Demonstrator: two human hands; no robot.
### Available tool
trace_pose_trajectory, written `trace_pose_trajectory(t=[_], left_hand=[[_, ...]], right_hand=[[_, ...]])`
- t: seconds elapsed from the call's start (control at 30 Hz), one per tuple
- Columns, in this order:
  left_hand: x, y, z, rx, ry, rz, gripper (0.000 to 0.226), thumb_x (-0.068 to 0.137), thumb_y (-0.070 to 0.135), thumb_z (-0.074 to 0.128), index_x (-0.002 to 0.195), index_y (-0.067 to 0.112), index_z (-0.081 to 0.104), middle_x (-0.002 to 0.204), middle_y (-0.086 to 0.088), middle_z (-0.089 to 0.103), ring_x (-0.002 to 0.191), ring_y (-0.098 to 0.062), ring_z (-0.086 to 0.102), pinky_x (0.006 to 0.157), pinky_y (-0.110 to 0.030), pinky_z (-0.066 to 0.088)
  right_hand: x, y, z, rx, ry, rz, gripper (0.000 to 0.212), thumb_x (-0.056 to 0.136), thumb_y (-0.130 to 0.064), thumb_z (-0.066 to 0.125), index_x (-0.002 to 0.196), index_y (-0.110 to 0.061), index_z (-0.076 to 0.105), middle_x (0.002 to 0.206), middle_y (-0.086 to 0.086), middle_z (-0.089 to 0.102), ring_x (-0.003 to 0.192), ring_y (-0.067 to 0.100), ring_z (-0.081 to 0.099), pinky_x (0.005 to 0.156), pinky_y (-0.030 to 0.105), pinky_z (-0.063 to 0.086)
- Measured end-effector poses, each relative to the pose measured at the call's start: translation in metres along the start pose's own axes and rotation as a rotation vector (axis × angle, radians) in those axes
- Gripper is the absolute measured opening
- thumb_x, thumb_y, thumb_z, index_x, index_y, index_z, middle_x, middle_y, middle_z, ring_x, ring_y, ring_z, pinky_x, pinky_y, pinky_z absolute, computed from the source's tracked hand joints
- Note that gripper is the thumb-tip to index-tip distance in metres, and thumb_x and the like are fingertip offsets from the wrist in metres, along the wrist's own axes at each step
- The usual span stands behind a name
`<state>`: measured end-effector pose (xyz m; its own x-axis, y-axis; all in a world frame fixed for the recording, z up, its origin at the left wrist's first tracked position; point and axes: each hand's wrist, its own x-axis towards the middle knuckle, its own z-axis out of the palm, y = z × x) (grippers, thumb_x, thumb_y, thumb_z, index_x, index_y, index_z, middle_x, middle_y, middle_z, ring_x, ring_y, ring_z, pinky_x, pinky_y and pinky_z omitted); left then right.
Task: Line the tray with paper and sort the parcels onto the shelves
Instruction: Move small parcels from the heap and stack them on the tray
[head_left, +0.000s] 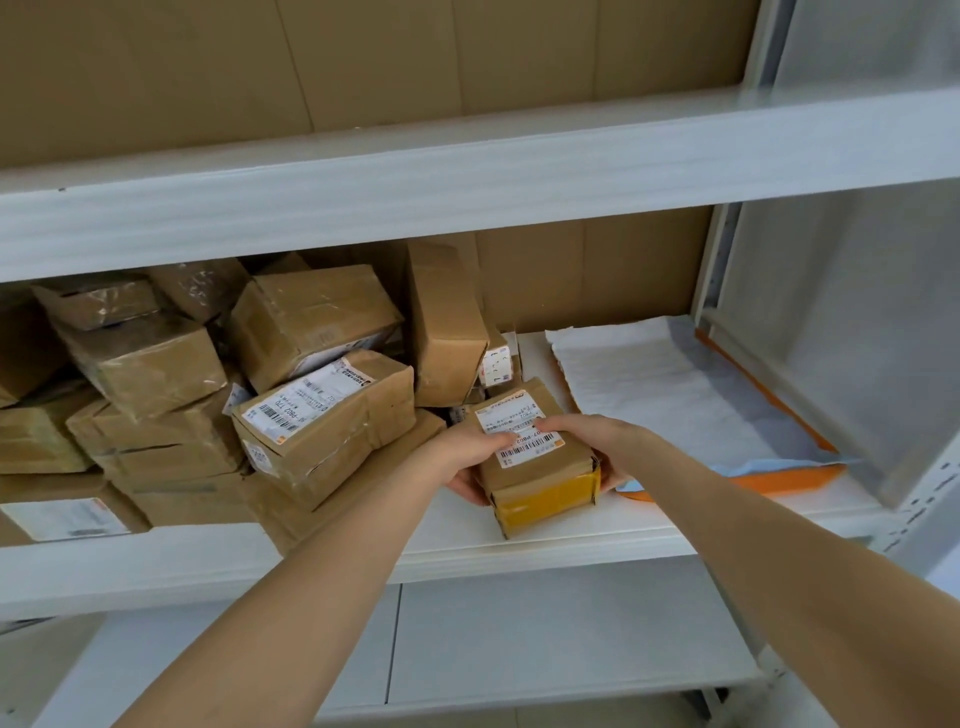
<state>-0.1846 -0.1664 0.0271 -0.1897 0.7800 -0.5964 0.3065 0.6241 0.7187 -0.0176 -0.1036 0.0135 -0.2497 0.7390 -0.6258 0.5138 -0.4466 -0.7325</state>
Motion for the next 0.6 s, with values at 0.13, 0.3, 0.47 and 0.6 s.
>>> trace_pose_trajectory(t=[0.13, 0.3, 0.47, 0.6], left_hand=[[-0.005, 0.009, 0.007, 0.058, -0.005, 0.019, 0.053, 0.092, 0.046, 0.058, 0.131, 0.011, 0.049, 0.119, -0.022, 0.064, 0.095, -0.036, 0.069, 0.075, -0.042, 0.059], [-0.011, 0.036, 0.023, 0.106, 0.069, 0.180, 0.059, 0.090, 0.057, 0.051, 0.128, 0.011, 0.051, 0.109, -0.019, 0.068, 0.077, -0.028, 0.072, 0.069, -0.036, 0.061], [-0.006, 0.071, 0.043, 0.121, 0.212, 0.306, 0.077, 0.085, 0.071, 0.042, 0.133, 0.010, 0.044, 0.128, -0.010, 0.058, 0.104, -0.028, 0.064, 0.085, -0.040, 0.057], [-0.005, 0.090, 0.054, 0.012, 0.214, 0.288, 0.086, 0.081, 0.074, 0.046, 0.142, 0.014, 0.035, 0.140, -0.010, 0.046, 0.120, -0.031, 0.051, 0.094, -0.045, 0.050]], right_hand=[[-0.010, 0.001, -0.020, 0.036, 0.008, -0.008, 0.058, 0.075, -0.055, 0.074, 0.116, -0.020, 0.055, 0.109, 0.011, 0.069, 0.102, 0.030, 0.066, 0.096, 0.046, 0.051], [-0.023, 0.002, -0.057, 0.204, 0.120, -0.033, 0.057, 0.072, -0.055, 0.076, 0.111, -0.018, 0.056, 0.106, 0.012, 0.070, 0.097, 0.030, 0.066, 0.088, 0.044, 0.055], [-0.034, -0.004, -0.072, 0.513, 0.229, -0.120, 0.052, 0.080, -0.050, 0.071, 0.118, -0.017, 0.054, 0.099, 0.009, 0.064, 0.086, 0.024, 0.062, 0.081, 0.040, 0.052], [-0.035, -0.010, -0.079, 0.685, 0.248, -0.191, 0.050, 0.084, -0.040, 0.072, 0.119, -0.017, 0.044, 0.095, 0.008, 0.055, 0.082, 0.025, 0.056, 0.078, 0.046, 0.050]])
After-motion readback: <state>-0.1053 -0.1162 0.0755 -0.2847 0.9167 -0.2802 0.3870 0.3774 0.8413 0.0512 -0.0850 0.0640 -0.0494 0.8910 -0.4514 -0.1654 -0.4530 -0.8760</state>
